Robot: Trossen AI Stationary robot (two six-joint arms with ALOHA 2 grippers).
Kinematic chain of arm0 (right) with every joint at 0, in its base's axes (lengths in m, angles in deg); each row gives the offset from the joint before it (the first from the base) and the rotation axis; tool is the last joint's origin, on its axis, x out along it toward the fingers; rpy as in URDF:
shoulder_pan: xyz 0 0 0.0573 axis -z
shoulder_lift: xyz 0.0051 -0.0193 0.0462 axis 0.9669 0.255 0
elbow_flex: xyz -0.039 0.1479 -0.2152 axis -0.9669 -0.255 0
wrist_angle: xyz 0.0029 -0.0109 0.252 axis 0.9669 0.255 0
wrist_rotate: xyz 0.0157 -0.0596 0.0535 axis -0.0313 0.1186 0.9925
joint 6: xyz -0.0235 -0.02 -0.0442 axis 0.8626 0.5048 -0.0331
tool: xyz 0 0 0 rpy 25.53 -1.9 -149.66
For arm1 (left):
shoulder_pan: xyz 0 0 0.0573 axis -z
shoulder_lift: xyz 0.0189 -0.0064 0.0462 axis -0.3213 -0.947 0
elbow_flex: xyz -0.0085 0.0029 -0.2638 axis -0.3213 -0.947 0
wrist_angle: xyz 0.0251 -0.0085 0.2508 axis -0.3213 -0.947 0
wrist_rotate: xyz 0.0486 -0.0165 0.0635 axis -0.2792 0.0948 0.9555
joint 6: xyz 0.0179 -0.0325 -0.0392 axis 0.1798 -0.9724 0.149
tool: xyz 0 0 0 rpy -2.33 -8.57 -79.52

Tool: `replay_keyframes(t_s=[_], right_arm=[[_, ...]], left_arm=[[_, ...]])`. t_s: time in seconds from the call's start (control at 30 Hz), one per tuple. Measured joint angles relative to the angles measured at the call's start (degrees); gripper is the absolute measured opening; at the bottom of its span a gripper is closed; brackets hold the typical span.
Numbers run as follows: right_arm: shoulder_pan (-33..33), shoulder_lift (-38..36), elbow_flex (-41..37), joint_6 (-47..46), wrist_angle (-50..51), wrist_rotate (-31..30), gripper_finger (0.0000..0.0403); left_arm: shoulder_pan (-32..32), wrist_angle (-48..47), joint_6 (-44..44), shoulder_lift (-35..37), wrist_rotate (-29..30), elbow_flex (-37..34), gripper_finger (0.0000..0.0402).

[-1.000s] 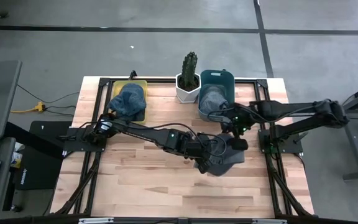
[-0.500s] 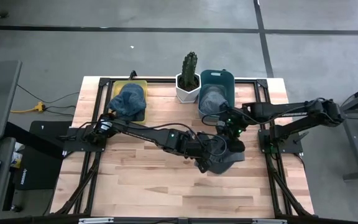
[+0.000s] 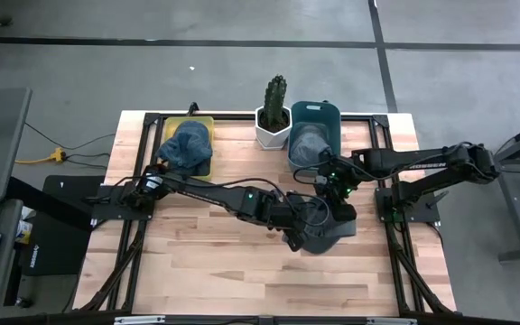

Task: Pick & Place hat
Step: Put the gray cap into the blue bin

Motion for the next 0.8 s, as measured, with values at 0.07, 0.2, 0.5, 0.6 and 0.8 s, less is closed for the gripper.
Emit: replay_keyframes(t_s=[0.07,0.2,0.5,0.6,0.8], right_arm=[[0.02,0.0,0.0,-0.08,0.1,-0.01,0.0012],[-0.31,0.0,0.0,0.17,0.38,-0.98,0.0005],[-1.92,0.0,0.0,-0.07,0.44,-2.61,0.0003],[-2.32,0.0,0.0,-0.15,0.61,-3.44,0.0002],[-2.34,0.0,0.0,-0.12,1.91,-4.51,0.0001]], left_arm=[[-0.02,0.0,0.0,0.02,-0.07,0.0,0.0],[-0.04,0.19,0.01,0.02,-0.7,0.0,0.0],[-0.04,0.8,2.3,0.04,-1.81,0.0,0.0026],[-0.04,0.8,2.94,0.09,-2.26,0.0,0.0067],[-0.26,0.41,2.63,0.11,-4.17,0.0,0.0173]])
